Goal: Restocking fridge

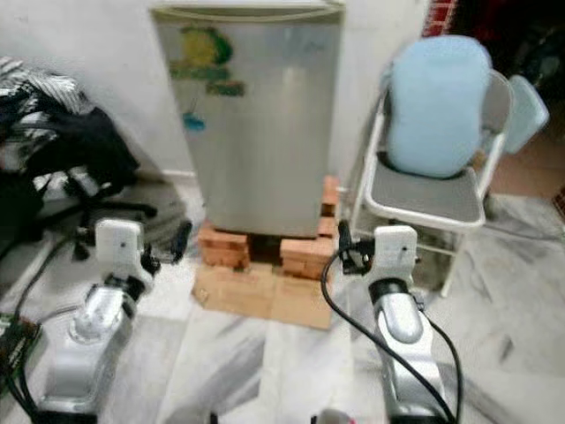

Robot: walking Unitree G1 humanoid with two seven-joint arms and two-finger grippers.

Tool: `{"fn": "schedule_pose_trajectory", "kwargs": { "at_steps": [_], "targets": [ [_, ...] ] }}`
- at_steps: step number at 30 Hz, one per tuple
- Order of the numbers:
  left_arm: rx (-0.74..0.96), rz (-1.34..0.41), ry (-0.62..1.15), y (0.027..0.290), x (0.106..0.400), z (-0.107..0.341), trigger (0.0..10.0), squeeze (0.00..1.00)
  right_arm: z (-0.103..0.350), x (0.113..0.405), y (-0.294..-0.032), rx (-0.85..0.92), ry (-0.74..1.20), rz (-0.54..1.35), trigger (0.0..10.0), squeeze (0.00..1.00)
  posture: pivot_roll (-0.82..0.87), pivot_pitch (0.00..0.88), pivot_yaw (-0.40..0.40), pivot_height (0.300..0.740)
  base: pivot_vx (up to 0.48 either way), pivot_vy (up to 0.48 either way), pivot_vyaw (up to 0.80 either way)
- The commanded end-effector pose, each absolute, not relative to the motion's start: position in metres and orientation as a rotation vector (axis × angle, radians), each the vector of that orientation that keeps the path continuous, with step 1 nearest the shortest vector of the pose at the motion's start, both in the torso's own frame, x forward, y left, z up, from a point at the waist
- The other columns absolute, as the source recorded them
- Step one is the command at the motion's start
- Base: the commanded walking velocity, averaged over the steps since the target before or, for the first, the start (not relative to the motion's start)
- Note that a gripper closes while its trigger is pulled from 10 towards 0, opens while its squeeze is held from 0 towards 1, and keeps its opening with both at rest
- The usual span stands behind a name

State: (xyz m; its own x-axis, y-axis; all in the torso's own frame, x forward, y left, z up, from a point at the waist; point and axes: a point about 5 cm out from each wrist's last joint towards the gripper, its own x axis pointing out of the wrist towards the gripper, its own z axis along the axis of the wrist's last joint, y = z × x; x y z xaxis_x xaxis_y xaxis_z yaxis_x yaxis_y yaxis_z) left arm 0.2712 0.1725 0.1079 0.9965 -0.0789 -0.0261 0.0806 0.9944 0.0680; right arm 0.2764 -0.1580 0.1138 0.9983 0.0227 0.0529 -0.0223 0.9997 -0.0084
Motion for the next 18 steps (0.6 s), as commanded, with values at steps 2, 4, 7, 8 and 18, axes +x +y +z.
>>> {"fn": "schedule_pose_trajectory", "kwargs": {
  "at_steps": [2,4,7,8,18],
  "targets": [
    [0.067,-0.032,0.045,0.168,0.282,0.101,10.0,0.00,0.108,0.281,-0.170,-0.027,-0.052,-0.089,10.0,0.00,-0.01,0.000,0.078,0.740,0.000,0.000,0.00],
    [0.021,-0.051,0.011,0.160,0.284,0.113,10.0,0.00,0.121,0.281,-0.167,0.015,-0.080,-0.085,10.0,0.00,-0.01,0.000,0.083,0.740,0.000,0.000,0.00],
    [0.077,-0.136,-0.047,0.144,0.291,0.126,10.0,0.00,0.129,0.282,-0.165,-0.060,-0.100,-0.008,10.0,0.00,-0.05,0.000,0.101,0.740,0.000,0.185,0.00],
    [0.053,-0.141,-0.022,0.141,0.293,0.122,10.0,0.00,0.124,0.281,-0.170,-0.021,-0.069,-0.048,10.0,0.00,-0.05,0.000,0.095,0.740,0.000,0.401,0.00],
    [-0.016,-0.264,0.044,0.125,0.297,0.110,10.0,0.00,0.114,0.255,-0.193,0.009,-0.027,-0.162,10.0,0.00,-0.12,0.000,0.142,0.740,0.000,0.480,-0.16]
  ]
}}
